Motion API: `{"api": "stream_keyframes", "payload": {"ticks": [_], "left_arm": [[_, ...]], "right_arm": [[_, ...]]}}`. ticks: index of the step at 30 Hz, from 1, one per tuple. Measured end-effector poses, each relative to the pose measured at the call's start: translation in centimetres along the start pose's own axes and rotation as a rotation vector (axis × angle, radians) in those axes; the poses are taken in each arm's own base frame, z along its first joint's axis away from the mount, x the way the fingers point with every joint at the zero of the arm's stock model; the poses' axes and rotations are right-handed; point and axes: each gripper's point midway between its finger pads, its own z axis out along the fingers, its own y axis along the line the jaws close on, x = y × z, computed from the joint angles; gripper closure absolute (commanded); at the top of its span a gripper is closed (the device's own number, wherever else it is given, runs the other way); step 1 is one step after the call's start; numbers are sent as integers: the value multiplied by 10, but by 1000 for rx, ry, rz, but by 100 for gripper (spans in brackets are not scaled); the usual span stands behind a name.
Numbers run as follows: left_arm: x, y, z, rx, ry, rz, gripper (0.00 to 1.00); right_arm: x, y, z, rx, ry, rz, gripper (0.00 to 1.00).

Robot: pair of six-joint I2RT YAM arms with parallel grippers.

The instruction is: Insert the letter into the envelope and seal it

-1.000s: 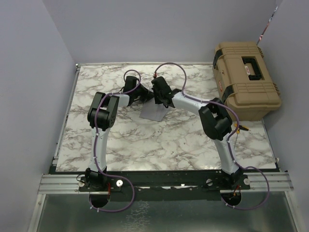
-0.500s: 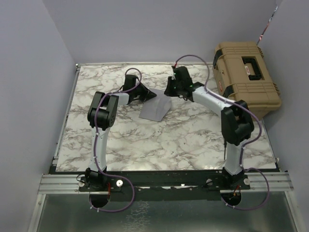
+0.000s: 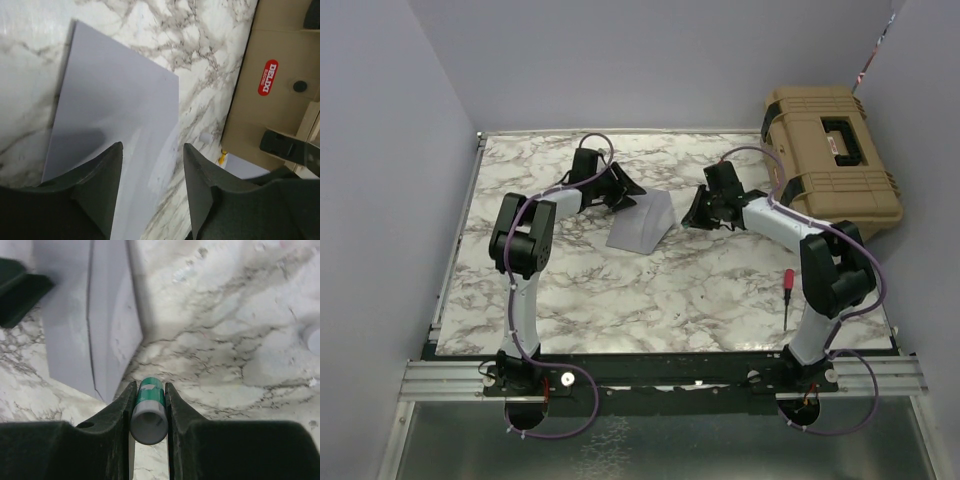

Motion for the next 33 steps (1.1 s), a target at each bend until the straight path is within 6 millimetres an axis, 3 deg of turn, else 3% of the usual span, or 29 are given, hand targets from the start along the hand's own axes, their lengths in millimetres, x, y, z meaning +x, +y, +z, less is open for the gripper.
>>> {"api": "stream_keyframes", "payload": {"ticks": [4,9,14,20,24,33], "left_arm": [[13,-6,-24,-5,3,37,42],[26,-7,-48,-10,1,92,41],[39,12,-57,-43,20,108,40],[45,29,-61,-78,36,90,37],[42,29,-63,-79,28,88,36],[33,18,-72,-61,-2,98,35]], "right_arm": [[25,-19,4,43,55,101,97],[42,-35,-4,72,66,225,92],[48,-51,-9,56,17,323,86],[31,-57,-5,6,-71,366,81],[13,-55,-4,-46,-143,373,74],[6,-61,0,-52,-184,377,62]]}}
